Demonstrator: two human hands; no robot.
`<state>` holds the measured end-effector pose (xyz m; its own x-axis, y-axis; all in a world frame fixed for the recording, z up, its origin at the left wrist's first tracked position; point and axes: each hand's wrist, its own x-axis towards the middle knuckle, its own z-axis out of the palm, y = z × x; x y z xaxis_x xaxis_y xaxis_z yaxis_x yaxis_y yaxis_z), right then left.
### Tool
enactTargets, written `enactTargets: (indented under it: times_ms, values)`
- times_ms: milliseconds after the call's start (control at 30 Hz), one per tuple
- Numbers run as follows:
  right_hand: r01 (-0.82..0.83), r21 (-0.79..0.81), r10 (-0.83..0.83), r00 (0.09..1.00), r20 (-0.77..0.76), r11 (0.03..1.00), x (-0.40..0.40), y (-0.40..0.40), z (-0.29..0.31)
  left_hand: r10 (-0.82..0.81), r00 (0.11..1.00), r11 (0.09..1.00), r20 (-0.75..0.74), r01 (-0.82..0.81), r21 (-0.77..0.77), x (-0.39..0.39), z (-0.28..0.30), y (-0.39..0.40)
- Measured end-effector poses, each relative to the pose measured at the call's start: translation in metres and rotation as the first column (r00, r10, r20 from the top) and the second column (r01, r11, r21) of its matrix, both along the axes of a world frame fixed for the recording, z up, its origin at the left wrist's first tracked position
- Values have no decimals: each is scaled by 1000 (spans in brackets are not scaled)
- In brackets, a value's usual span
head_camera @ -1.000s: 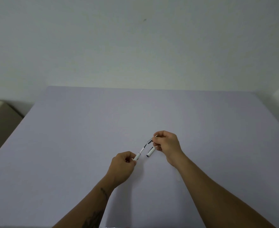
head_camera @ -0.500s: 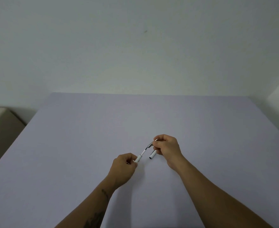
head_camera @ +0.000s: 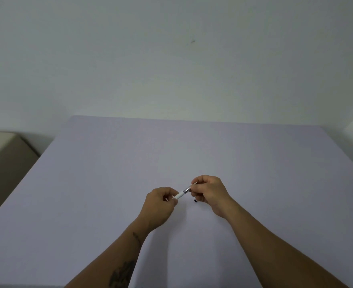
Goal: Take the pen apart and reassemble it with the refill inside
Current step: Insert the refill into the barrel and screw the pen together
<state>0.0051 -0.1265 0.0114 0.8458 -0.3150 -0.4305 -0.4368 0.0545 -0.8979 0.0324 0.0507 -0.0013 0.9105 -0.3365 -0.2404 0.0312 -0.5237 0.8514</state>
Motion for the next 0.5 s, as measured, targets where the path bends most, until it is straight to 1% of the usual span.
enactTargets:
  times_ms: [133, 233, 367, 500]
  values:
    - [-20, -28, 21, 1000, 8, 999, -1, 1, 2, -15, 999, 1000, -39, 14, -12, 1, 2, 0]
    - [-65, -88, 67, 998, 11, 994, -2, 1, 3, -21, 998, 1000, -61, 21, -11, 1, 3, 1]
    - [-143, -241, 145, 989, -7, 960, -3, -1, 3, -35, 995, 999, -90, 34, -9, 0, 3, 3]
    - [-227, -369, 215, 974, -73, 901, -4, -2, 0, -53, 994, 999, -97, 54, 0, -1, 5, 2]
